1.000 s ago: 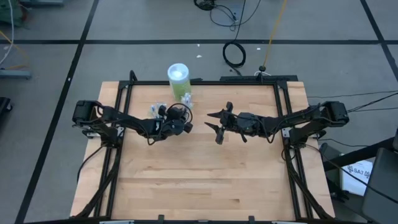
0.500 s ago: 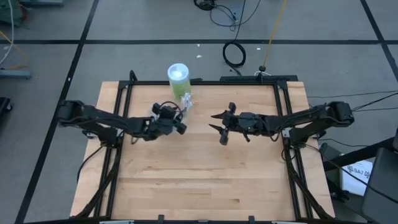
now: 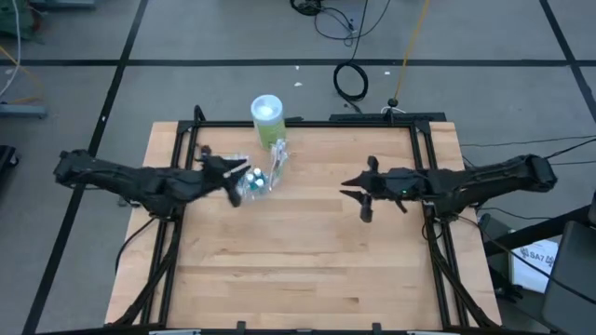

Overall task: Pick & Place toothbrushing station
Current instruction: Return to Home Position

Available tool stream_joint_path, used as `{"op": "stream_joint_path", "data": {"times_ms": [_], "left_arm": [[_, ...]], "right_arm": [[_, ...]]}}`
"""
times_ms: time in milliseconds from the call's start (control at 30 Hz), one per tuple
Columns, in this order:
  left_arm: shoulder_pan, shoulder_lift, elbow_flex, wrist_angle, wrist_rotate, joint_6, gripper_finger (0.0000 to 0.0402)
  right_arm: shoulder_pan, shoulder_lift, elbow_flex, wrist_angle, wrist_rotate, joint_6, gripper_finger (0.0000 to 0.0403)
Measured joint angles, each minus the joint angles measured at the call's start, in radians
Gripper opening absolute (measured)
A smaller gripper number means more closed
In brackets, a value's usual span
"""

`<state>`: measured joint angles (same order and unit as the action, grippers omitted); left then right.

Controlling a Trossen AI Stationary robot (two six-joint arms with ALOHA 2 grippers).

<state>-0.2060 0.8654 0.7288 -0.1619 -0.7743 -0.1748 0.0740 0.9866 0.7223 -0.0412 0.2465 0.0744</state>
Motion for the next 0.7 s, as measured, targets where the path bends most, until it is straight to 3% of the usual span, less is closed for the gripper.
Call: {"op": "stream_joint_path", "data": {"times_ms": [233, 467, 700], "left_arm": [[-0.075, -0.230, 0.000, -0.174, 0.048, 0.018, 0.0097], [-0.141, -0.335, -0.013, -0.282, 0.048, 0.044, 0.0097], [-0.183, -0.479, -0.164, -0.222, 0.041, 0.064, 0.0097]], "right_arm": [[-0.001, -0.243, -0.181, 0.145, -0.088, -0.055, 0.0006], [0.000, -0.481, -0.321, 0.173, -0.149, -0.062, 0.0001], [0.000, -0.675, -0.430, 0.173, -0.221, -0.085, 0.0001]]}}
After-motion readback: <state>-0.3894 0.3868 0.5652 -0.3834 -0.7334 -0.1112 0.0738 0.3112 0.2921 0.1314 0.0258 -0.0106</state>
